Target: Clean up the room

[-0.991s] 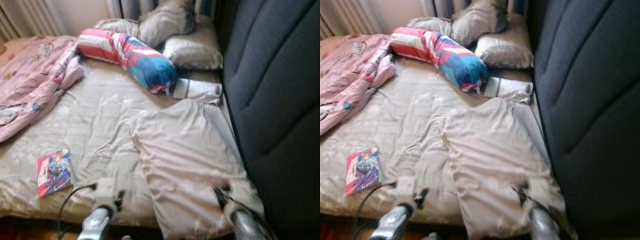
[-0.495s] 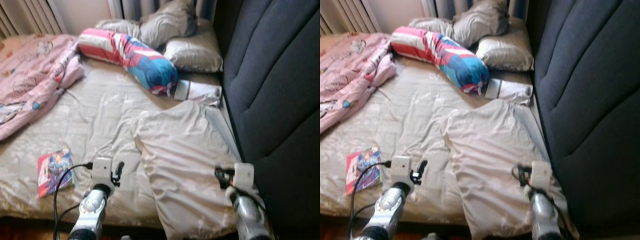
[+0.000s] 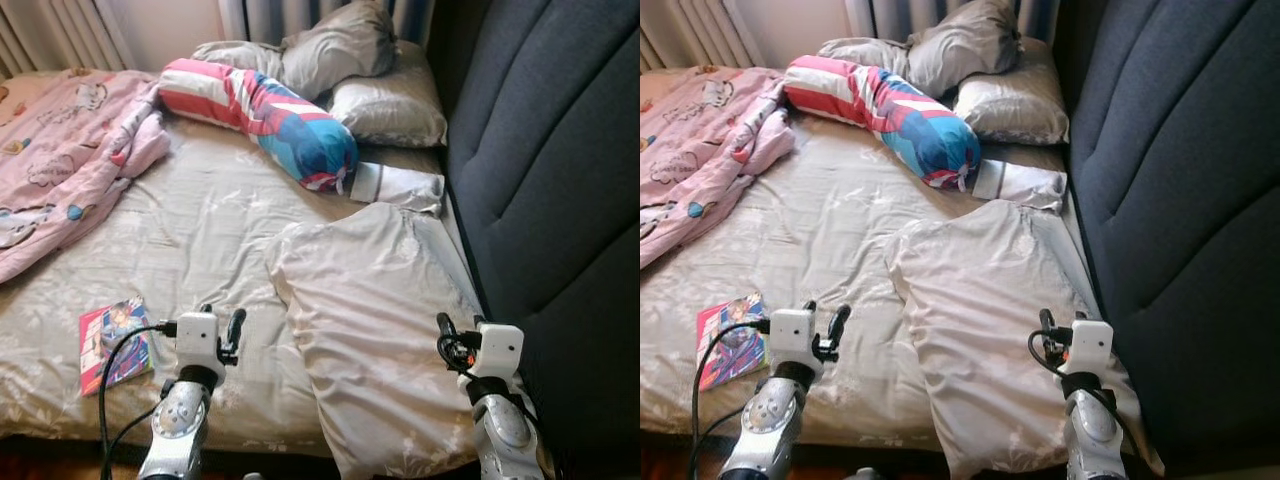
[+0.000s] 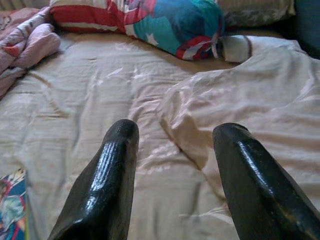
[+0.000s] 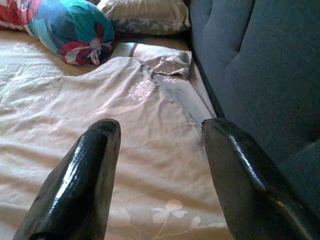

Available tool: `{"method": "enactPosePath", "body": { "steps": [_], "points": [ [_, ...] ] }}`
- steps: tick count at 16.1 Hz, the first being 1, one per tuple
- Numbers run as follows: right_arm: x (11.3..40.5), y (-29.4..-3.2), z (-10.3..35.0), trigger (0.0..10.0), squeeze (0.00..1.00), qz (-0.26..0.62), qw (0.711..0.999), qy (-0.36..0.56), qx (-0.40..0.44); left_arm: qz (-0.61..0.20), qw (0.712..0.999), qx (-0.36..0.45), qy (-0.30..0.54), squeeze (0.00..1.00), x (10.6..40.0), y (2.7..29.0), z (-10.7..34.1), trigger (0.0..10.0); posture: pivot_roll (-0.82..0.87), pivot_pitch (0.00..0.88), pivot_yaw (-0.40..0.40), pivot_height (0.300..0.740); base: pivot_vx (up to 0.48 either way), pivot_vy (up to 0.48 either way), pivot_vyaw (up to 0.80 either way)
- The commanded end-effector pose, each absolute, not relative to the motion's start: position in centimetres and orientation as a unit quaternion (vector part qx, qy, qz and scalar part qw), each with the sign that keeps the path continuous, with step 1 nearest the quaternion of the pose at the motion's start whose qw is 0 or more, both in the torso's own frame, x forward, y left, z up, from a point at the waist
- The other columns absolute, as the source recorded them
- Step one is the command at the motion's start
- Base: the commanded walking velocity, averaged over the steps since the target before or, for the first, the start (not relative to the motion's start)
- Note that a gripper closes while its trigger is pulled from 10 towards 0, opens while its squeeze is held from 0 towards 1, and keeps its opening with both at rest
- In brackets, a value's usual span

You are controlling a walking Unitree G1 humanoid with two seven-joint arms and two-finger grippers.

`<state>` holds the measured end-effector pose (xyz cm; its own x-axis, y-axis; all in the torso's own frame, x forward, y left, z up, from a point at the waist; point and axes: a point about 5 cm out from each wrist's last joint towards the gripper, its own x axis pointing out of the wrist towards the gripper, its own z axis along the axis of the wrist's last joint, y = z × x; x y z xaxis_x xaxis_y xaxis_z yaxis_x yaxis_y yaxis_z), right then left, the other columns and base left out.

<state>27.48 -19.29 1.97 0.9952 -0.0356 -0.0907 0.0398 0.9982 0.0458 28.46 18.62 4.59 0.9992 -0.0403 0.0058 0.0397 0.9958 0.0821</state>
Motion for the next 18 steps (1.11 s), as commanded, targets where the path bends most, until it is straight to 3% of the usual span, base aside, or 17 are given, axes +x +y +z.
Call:
{"method": "enactPosePath", "body": {
  "steps": [1, 4, 10, 18],
  "points": [
    [27.4, -19.2, 1.9, 10.0, 0.0, -0.017, 0.999, 0.046, 0.023, -0.022, 0.999, 0.034, 0.001, 0.0, 28.6, 18.4, 4.6, 10.0, 0.01, 0.124, -0.03, 0.74, 0.0, 0.0, 0.0],
    [27.9, -19.2, 2.4, 10.0, 0.0, -0.018, 0.999, 0.04, 0.025, -0.032, 0.999, 0.033, 0.002, 0.0, 29.0, 18.0, 4.9, 10.0, 0.01, 0.109, -0.026, 0.74, 0.0, 0.0, 0.0],
    [28.2, -19.1, 2.7, 10.0, 0.0, -0.015, 0.999, 0.038, 0.026, -0.033, 0.999, 0.028, -0.003, 0.0, 29.3, 17.7, 5.3, 10.0, 0.01, 0.131, -0.03, 0.74, 0.0, -0.309, 0.0],
    [28.2, -18.7, 2.5, 10.0, 0.0, -0.01, 0.998, 0.048, 0.029, -0.043, 0.999, 0.019, 0.003, 0.0, 29.7, 17.8, 5.7, 10.0, 0.01, 0.14, -0.03, 0.74, 0.0, 0.0, 0.0]
  ]
}}
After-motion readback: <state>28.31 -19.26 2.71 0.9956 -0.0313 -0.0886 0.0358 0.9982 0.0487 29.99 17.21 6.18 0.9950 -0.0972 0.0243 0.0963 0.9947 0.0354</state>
